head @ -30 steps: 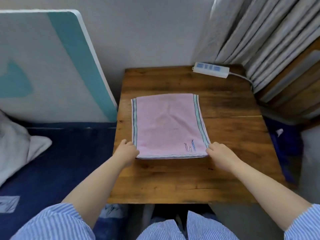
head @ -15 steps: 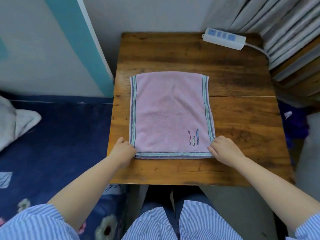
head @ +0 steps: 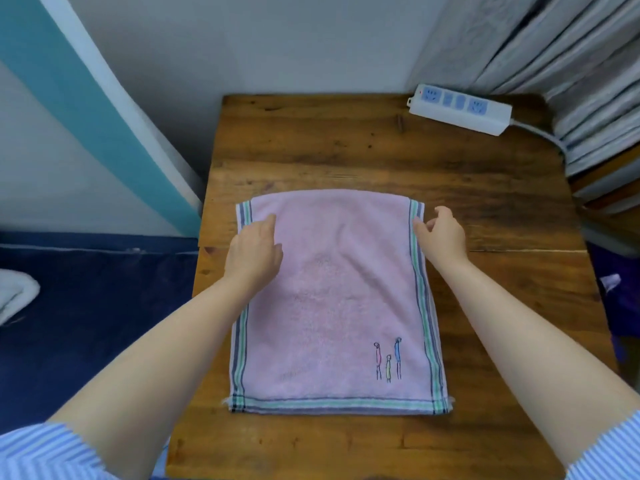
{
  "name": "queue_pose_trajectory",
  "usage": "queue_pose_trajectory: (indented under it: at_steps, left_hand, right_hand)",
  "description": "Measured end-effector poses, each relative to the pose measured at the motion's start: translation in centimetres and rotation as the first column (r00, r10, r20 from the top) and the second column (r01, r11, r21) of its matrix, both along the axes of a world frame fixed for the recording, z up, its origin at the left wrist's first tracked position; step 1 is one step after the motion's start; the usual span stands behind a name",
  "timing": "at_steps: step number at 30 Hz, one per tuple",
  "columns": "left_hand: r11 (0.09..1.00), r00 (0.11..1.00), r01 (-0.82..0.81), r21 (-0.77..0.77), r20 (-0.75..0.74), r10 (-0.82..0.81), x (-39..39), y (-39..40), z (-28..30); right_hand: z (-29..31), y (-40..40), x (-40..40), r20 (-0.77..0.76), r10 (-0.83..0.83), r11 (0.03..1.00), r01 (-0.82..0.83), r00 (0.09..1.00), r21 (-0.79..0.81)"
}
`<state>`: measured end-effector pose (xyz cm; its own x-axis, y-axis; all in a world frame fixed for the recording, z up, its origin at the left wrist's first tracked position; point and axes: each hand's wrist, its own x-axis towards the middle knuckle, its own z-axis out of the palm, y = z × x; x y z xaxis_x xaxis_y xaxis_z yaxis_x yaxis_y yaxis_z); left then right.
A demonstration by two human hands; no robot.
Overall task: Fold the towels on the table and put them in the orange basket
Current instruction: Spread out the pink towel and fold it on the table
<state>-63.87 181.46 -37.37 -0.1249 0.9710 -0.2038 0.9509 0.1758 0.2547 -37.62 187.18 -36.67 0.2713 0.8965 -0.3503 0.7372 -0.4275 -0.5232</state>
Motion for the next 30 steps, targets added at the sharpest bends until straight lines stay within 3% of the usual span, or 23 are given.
queue_pose_trajectory:
  at_steps: [3,8,13,17,20,23,26,28,30]
  left_hand:
    - [0.997,0.991,-0.080,0.003,0.108,0.079,0.0,2.4,-2.0]
    - [0.996,0.983,-0.047,0.079,0.179,0.032,-1.7,5.0,-4.1]
    - [0.992,0.995,-0.093,-0.091,-0.048,0.089,-4.3,5.8,-6.7]
    - [0.986,0.988,-0.093,-0.139,-0.132,0.075,-5.7,6.8,-7.6]
    - [0.972,0.977,-0.154,-0.179,-0.178,0.122,-6.2,7.9,-7.6]
    - [0.962,0.962,-0.224,-0.157,-0.196,0.192,-5.4,8.8,-6.6]
    - [0.976,0.964,-0.211,0.043,-0.155,0.216,-3.6,8.2,-5.3]
    - [0.987,0.991,-0.120,0.107,-0.053,0.126,-1.0,6.1,-4.6]
    - [0.999,0.999,-0.021,0.032,0.041,0.020,1.9,2.9,-4.5]
  right_hand:
    - [-1.3,2.5,-0.4,-0.037,-0.059,0.998,0.059,0.998,0.018]
    - [-2.8,5.5,0.5,-0.094,-0.069,0.991,0.079,0.993,0.111]
    - [-4.9,6.2,0.8,0.230,0.003,0.977,-0.052,0.973,0.205]
    - [-5.9,6.9,0.5,0.413,0.025,0.973,-0.117,0.910,0.198]
    - [-5.8,6.9,0.3,0.467,0.027,0.978,-0.119,0.884,0.169]
    - [-4.2,5.7,-1.0,0.437,0.005,0.937,-0.157,0.900,0.312]
    - [-2.7,2.3,-4.5,0.410,0.238,0.770,-0.428,0.881,0.473]
    - [-3.0,-0.9,-6.9,0.466,0.418,0.698,-0.604,0.780,0.385]
    - [-3.8,-3.5,-8.0,0.501,0.552,0.670,-0.713,0.666,0.210]
